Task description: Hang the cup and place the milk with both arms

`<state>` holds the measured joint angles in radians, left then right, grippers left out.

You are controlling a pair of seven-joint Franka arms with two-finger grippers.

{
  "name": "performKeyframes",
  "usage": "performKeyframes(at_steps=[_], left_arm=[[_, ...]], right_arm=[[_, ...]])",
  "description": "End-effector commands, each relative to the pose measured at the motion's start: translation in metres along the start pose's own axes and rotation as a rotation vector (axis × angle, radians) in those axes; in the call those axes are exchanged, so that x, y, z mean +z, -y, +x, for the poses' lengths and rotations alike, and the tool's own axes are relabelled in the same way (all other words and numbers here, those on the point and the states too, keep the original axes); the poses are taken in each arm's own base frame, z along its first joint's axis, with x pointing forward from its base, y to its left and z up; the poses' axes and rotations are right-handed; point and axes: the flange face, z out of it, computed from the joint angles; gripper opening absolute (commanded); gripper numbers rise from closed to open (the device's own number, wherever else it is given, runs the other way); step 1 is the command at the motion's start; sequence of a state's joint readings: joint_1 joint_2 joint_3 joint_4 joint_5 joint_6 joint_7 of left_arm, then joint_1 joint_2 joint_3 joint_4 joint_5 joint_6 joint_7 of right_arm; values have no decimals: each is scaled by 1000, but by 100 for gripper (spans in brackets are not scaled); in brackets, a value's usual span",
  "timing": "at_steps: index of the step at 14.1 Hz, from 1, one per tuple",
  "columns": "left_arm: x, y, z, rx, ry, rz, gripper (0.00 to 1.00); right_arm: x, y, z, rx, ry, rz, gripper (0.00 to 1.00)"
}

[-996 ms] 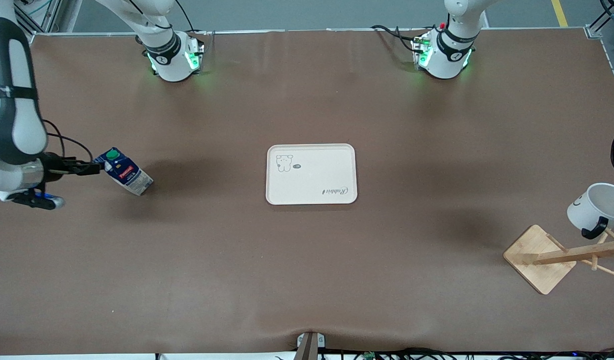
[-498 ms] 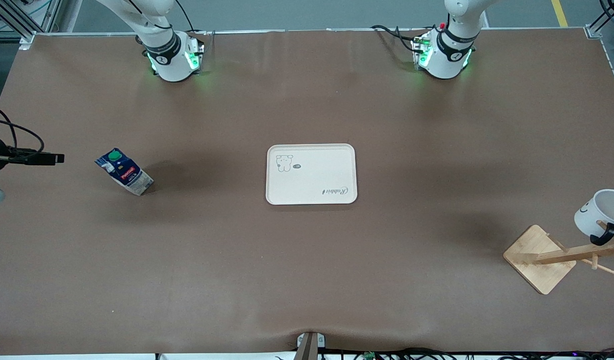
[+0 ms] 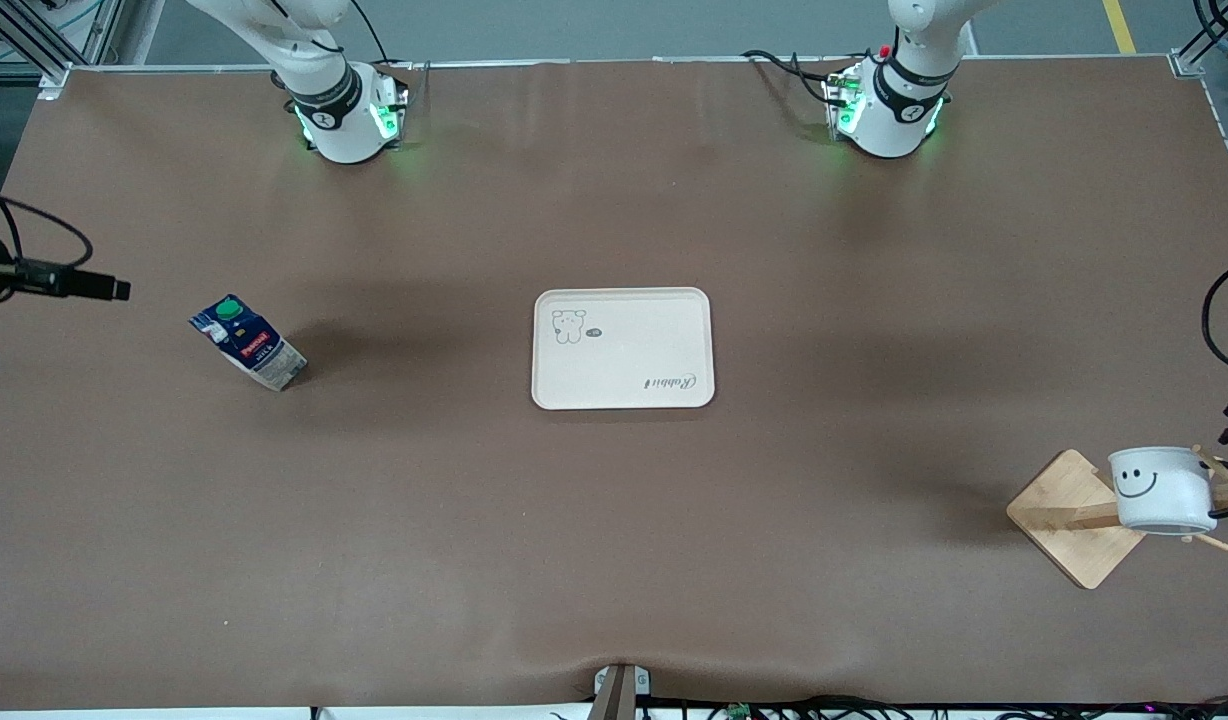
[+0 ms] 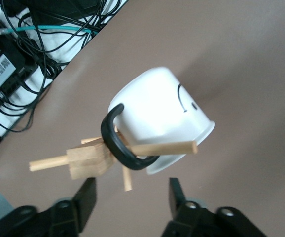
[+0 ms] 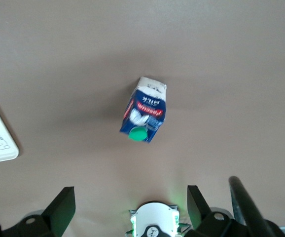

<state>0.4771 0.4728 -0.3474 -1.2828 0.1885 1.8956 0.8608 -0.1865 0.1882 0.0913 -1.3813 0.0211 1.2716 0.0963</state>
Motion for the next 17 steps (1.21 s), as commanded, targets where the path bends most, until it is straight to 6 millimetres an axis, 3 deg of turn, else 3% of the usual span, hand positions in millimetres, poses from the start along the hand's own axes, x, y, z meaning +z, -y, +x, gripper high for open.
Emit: performKeyframes(at_steps=[1,2,4,6,8,10,12,16,17], left_arm=[[-21,-20,18,-133,-14,-45,100],[-38,-28,21,-217,-20,-34,100],[-50,-47,34,-329,-17,-45,100],[-57,-63,45,-369,-8,-66,100],[-70,-76,48,-422,13,-76,100],[-88,-94,50,-475,46,-83,100],[-105,-116,56,-546,77,-89,100],[-126,-148,60,-649,116,-78,100],[-138,-156,59,-661,108,-59,100]], right_arm=[[2,25,-32,15,-4,12,100],[-1,27,-47,12,-28,13,100],[1,38,-79,-8,-87,5,100],[7,43,-81,-35,-67,-1,100],[-11,38,-88,-31,-100,6,100],[-29,24,-116,-14,-108,27,100],[-35,-2,-111,9,-117,88,100],[-62,-21,-117,2,-193,22,100],[-64,-24,-116,10,-209,18,100]])
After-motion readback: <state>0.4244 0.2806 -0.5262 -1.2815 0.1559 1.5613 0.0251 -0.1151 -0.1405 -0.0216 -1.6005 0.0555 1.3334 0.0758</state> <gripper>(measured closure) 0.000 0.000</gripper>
